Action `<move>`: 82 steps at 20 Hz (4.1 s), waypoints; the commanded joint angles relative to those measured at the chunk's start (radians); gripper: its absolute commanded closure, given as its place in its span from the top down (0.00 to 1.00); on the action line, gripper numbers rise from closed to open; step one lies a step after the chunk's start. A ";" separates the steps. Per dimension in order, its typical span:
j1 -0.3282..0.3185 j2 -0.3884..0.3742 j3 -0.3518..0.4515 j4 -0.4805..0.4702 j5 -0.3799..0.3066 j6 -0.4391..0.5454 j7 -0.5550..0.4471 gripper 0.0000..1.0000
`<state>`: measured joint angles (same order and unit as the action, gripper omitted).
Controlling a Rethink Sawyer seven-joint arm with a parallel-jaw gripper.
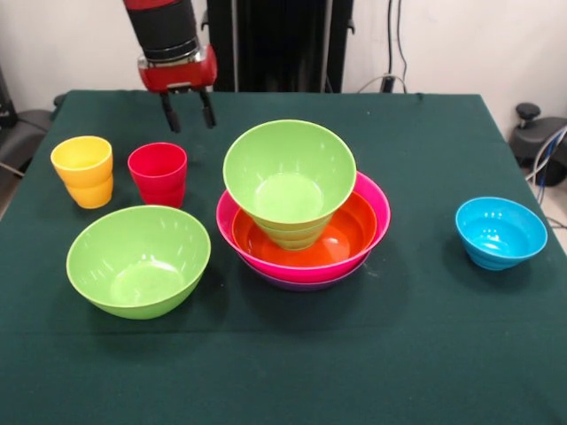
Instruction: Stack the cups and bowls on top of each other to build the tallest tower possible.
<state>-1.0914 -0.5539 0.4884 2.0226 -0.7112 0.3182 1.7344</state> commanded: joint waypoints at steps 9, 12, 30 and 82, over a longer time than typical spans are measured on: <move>-0.095 -0.059 0.120 -0.036 -0.020 0.144 -0.174 1.00; -0.081 -0.029 0.107 -0.056 -0.046 0.127 -0.154 1.00; -0.008 0.141 0.026 -0.249 -0.181 0.083 -0.128 1.00; -0.021 -0.006 0.187 -0.265 0.043 0.349 -0.156 1.00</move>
<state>-1.1775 -0.6768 0.6809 1.8987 -0.6126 0.5705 1.7344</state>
